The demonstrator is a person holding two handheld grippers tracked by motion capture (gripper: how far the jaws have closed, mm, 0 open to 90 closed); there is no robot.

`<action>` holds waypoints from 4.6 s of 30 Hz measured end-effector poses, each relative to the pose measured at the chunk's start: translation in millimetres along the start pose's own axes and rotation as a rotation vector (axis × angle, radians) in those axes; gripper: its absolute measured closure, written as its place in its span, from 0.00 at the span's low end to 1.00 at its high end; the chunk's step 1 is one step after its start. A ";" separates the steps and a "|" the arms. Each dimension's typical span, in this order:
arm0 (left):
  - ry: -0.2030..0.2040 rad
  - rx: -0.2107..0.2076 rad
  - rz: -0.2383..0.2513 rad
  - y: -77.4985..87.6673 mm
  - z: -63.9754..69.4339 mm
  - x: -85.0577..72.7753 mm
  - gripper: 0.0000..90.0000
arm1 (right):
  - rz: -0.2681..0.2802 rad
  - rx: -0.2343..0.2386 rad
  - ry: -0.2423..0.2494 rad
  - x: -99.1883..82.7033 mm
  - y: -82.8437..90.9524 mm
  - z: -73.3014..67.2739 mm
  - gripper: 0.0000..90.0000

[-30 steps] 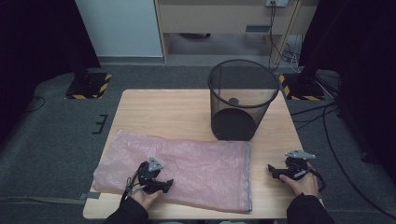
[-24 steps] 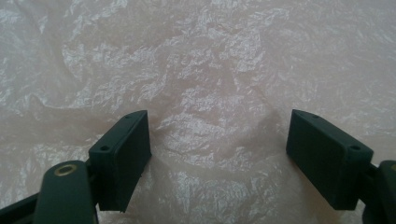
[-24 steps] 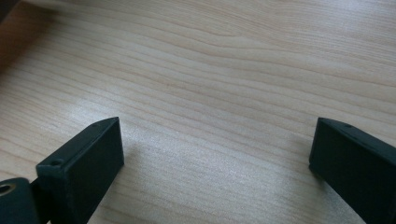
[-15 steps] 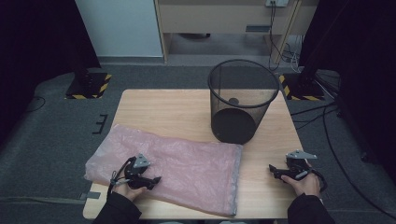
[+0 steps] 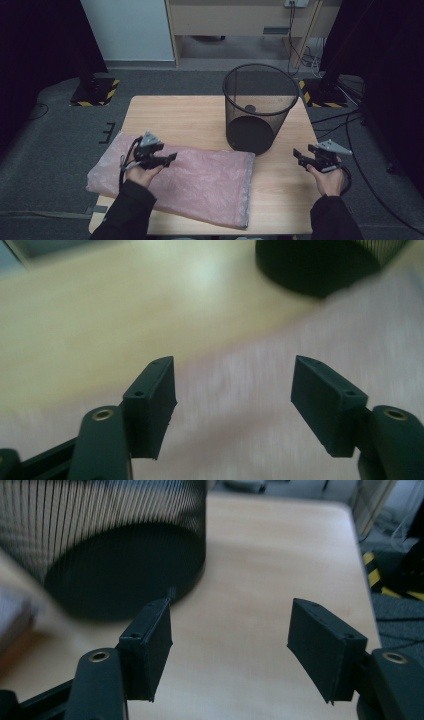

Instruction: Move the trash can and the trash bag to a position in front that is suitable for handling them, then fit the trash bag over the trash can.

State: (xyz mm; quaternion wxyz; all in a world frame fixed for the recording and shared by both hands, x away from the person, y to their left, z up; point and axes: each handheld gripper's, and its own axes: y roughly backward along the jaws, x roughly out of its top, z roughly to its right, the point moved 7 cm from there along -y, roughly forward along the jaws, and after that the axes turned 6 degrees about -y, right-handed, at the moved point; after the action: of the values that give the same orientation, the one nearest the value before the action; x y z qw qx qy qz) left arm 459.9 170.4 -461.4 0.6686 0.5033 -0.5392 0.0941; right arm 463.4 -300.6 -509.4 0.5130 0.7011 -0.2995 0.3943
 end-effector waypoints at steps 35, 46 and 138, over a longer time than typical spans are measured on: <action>0.141 -0.041 0.322 -132.5 18.0 154.9 1.00 | 0.208 0.084 -0.007 119.0 -83.2 -20.7 0.90; 0.100 -0.048 0.257 -74.6 21.2 120.2 1.00 | 0.184 0.114 0.097 98.5 -50.8 -69.1 0.83; 0.032 -0.050 -0.189 127.3 42.4 -171.8 0.29 | -0.115 0.119 0.097 -43.7 15.7 -44.5 0.16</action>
State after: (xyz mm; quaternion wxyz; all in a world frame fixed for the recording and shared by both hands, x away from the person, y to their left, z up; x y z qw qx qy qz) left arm 279.4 269.7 -532.5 0.6956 0.5333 -0.4807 0.0252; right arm 417.2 -262.0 -532.2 0.5062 0.7264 -0.2095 0.4150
